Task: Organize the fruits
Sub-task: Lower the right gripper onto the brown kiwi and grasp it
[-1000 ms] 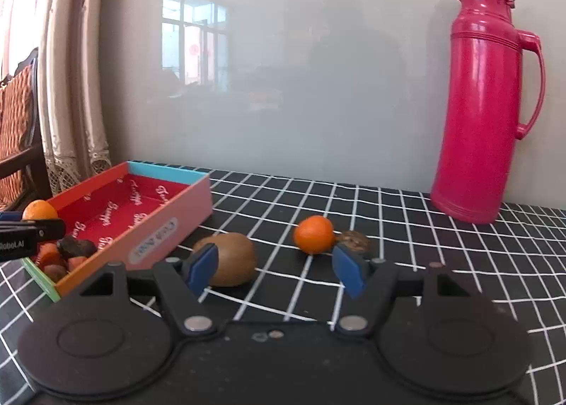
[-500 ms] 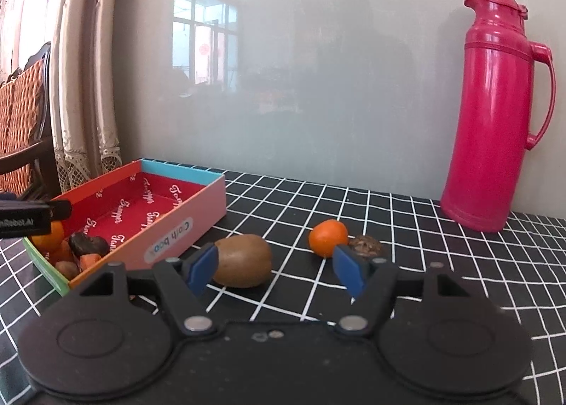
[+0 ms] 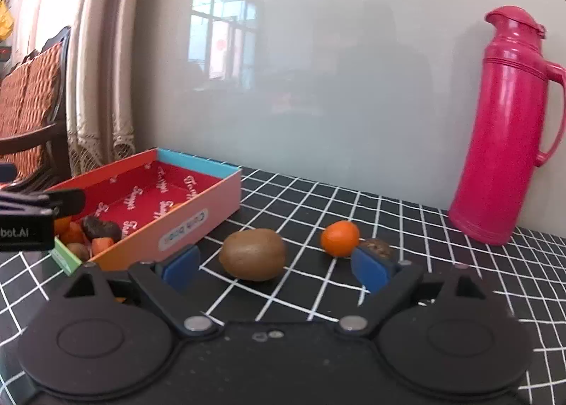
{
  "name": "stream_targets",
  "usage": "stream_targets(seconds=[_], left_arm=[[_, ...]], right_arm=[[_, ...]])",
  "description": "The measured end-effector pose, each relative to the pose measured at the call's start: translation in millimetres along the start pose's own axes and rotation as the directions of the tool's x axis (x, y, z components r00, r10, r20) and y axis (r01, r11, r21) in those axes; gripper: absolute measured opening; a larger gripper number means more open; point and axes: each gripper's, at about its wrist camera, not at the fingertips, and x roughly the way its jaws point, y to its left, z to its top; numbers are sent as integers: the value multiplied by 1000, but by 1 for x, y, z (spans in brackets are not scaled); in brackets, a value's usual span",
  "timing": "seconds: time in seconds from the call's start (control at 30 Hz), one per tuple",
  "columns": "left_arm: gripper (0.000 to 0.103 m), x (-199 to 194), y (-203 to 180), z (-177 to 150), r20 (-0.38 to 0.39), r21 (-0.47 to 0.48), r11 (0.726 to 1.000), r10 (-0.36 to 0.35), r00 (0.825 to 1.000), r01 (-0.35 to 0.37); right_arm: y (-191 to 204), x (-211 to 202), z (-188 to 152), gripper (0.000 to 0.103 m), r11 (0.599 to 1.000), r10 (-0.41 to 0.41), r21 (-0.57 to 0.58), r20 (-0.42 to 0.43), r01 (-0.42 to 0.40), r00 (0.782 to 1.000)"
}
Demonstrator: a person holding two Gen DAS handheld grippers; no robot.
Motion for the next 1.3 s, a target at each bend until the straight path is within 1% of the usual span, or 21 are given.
stream_targets(seconds=[0.13,0.3,0.47,0.53,0.63,0.8,0.87,0.97,1.0,1.03,1.07,1.13,1.17,1.27,1.3], left_arm=[[103,3,9,-2,-3,-6,1000,22,1000,-22],[103,12,28,-9,-37,-18,999,51,998,-51],[103,19,47,-14,-50,-43,995,86,995,-88],[103,22,54,-15,-58,-50,995,89,994,-92],[103,23,63,-15,-51,-62,993,101,994,-104],[103,28,73,-18,-71,-68,991,112,991,-117],[103,29,76,-19,-77,-70,990,114,990,-120],[103,30,80,-19,-81,-76,990,116,990,-123],[103,30,81,-19,-83,-75,990,117,990,-123],[103,31,82,-20,-84,-76,989,117,990,-124],[103,31,82,-20,-86,-77,989,118,989,-125],[103,31,83,-21,-89,-78,989,118,989,-125],[103,31,84,-21,-90,-78,989,120,989,-127],[103,32,86,-21,-97,-80,988,122,988,-130],[103,31,86,-21,-96,-82,988,123,988,-131]], right_arm=[[5,11,-1,94,1000,-4,3,-15,4,1000],[10,25,0,94,1000,-8,-4,-26,8,1000],[12,38,1,93,1000,-23,14,-35,23,999],[13,46,0,92,1000,-21,18,-53,22,998],[16,54,-1,92,1000,-24,17,-54,25,998],[17,70,-1,90,999,-38,24,-86,40,996],[18,73,0,89,999,-28,31,-96,31,995],[19,80,0,86,999,-36,30,-122,40,992],[18,81,1,83,999,-32,37,-126,37,992],[17,82,0,78,998,-29,47,-132,35,991],[15,84,0,74,998,-24,57,-144,32,989],[12,85,0,62,997,3,78,-155,10,988],[11,85,0,61,996,9,92,-155,6,988],[17,85,0,61,997,-11,77,-157,23,987],[17,84,1,61,996,-4,86,-159,18,987]])
